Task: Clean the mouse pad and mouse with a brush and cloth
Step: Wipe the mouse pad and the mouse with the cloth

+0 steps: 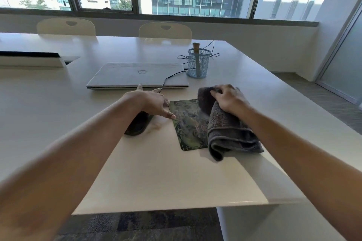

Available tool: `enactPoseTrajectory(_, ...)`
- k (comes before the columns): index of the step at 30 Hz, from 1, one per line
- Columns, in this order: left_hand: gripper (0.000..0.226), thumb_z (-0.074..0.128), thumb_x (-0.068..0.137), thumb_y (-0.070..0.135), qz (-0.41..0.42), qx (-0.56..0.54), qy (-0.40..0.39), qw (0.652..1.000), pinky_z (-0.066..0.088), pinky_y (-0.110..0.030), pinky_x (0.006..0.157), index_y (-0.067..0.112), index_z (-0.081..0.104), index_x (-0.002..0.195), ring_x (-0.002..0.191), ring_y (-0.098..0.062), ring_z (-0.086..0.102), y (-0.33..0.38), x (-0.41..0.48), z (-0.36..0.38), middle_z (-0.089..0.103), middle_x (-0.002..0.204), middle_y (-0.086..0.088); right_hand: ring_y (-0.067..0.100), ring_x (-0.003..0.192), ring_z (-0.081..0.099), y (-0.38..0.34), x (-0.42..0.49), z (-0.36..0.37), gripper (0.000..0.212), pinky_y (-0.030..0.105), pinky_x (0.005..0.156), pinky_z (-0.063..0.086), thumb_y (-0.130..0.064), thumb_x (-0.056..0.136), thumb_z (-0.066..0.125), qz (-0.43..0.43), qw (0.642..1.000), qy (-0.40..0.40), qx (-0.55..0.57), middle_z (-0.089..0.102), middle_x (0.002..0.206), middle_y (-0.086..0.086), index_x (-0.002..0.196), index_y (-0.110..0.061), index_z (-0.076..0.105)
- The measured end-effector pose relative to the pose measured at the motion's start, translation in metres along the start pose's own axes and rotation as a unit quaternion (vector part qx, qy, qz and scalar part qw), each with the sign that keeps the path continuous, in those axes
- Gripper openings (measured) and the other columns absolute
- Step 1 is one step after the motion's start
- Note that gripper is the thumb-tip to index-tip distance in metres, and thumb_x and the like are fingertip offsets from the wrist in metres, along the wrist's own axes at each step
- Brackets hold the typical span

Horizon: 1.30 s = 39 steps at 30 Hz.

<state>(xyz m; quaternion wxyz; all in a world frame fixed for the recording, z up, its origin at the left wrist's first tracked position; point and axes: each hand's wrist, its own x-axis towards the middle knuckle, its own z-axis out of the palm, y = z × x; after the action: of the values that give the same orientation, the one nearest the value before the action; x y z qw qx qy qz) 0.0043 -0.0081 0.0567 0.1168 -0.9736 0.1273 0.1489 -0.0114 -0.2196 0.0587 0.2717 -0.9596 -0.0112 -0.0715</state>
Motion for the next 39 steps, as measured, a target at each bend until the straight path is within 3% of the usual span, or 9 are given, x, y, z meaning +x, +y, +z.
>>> enactPoseTrajectory(4, 0.084, 0.039, 0.077, 0.074, 0.007, -0.009, -0.008, 1.0, -0.009, -0.065, 0.106, 0.023, 0.031, 0.144, 0.145, -0.012, -0.004, -0.002, -0.001, -0.002, 0.018, 0.154, 0.016, 0.029, 0.116, 0.054, -0.016, -0.002, 0.024, 0.031, 0.033, 0.096, 0.039, -0.03, 0.095, 0.048, -0.068, 0.993, -0.07, -0.072, 0.061, 0.127, 0.012, 0.121, -0.021, 0.061)
enactPoseTrajectory(9, 0.088, 0.039, 0.074, 0.076, 0.005, -0.008, -0.008, 1.0, -0.007, -0.064, 0.107, 0.024, 0.032, 0.144, 0.145, -0.014, 0.005, -0.001, -0.001, -0.003, 0.025, 0.153, 0.012, 0.026, 0.115, 0.055, -0.029, -0.001, 0.029, 0.031, 0.035, 0.102, 0.039, -0.025, 0.093, 0.052, -0.161, 0.973, -0.14, -0.081, 0.061, 0.127, 0.007, 0.123, -0.023, 0.06)
enactPoseTrajectory(11, 0.088, 0.04, 0.074, 0.076, 0.004, -0.008, -0.008, 1.0, -0.007, -0.064, 0.107, 0.023, 0.031, 0.144, 0.145, -0.013, 0.001, -0.003, -0.002, -0.003, 0.023, 0.154, 0.012, 0.027, 0.112, 0.057, -0.026, 0.009, 0.026, 0.029, 0.034, 0.101, 0.041, -0.022, 0.094, 0.051, -0.145, 0.977, -0.113, -0.103, 0.062, 0.125, 0.008, 0.121, -0.02, 0.062)
enactPoseTrajectory(14, 0.089, 0.04, 0.075, 0.076, 0.005, -0.005, -0.008, 1.0, -0.008, -0.063, 0.107, 0.023, 0.03, 0.145, 0.145, -0.012, -0.005, -0.002, -0.001, -0.003, 0.02, 0.154, 0.013, 0.032, 0.106, 0.059, -0.018, 0.03, 0.018, 0.028, 0.034, 0.092, 0.044, -0.02, 0.096, 0.047, -0.061, 0.988, 0.016, -0.138, 0.063, 0.118, 0.019, 0.116, -0.013, 0.065)
enactPoseTrajectory(16, 0.089, 0.041, 0.075, 0.076, 0.006, -0.006, -0.006, 1.0, -0.008, -0.063, 0.108, 0.023, 0.029, 0.145, 0.145, -0.012, -0.005, -0.001, 0.0, -0.002, 0.021, 0.154, 0.012, 0.032, 0.102, 0.06, -0.016, 0.038, 0.017, 0.027, 0.034, 0.089, 0.044, -0.017, 0.096, 0.046, -0.041, 0.987, 0.06, -0.141, 0.065, 0.113, 0.021, 0.113, -0.01, 0.066)
enactPoseTrajectory(22, 0.089, 0.04, 0.075, 0.075, 0.008, -0.014, 0.001, 1.0, -0.008, -0.064, 0.108, 0.022, 0.029, 0.145, 0.145, -0.014, -0.003, -0.002, -0.002, -0.002, 0.022, 0.154, 0.01, 0.03, 0.108, 0.058, -0.034, 0.03, 0.04, 0.027, 0.033, 0.094, 0.041, -0.024, 0.093, 0.054, -0.121, 0.982, -0.074, -0.125, 0.064, 0.119, 0.013, 0.115, -0.015, 0.066)
enactPoseTrajectory(31, 0.075, 0.04, 0.076, 0.075, 0.02, -0.003, 0.005, 1.0, -0.006, -0.067, 0.105, 0.031, 0.04, 0.137, 0.144, -0.016, 0.006, -0.001, -0.002, -0.003, 0.036, 0.148, 0.008, 0.025, 0.112, 0.056, -0.042, 0.008, 0.039, 0.028, 0.031, 0.095, 0.04, -0.024, 0.091, 0.056, -0.214, 0.965, -0.125, -0.084, 0.065, 0.12, 0.006, 0.117, -0.023, 0.066)
enactPoseTrajectory(34, 0.069, 0.041, 0.076, 0.074, 0.021, -0.007, 0.008, 1.0, -0.004, -0.067, 0.105, 0.032, 0.048, 0.13, 0.143, -0.016, 0.011, 0.0, -0.002, -0.004, 0.044, 0.141, 0.007, 0.028, 0.11, 0.057, -0.045, 0.001, 0.04, 0.027, 0.037, 0.096, 0.042, -0.026, 0.091, 0.054, -0.24, 0.957, -0.131, -0.098, 0.066, 0.118, 0.009, 0.115, -0.023, 0.066)
enactPoseTrajectory(39, 0.074, 0.04, 0.075, 0.075, 0.017, 0.001, 0.005, 1.0, -0.005, -0.067, 0.105, 0.031, 0.044, 0.134, 0.144, -0.016, 0.009, -0.002, 0.0, -0.004, 0.04, 0.145, 0.008, 0.028, 0.12, 0.052, -0.036, -0.006, 0.039, 0.033, 0.039, 0.101, 0.04, -0.023, 0.094, 0.048, -0.249, 0.947, -0.137, -0.151, 0.058, 0.131, 0.007, 0.124, -0.029, 0.059)
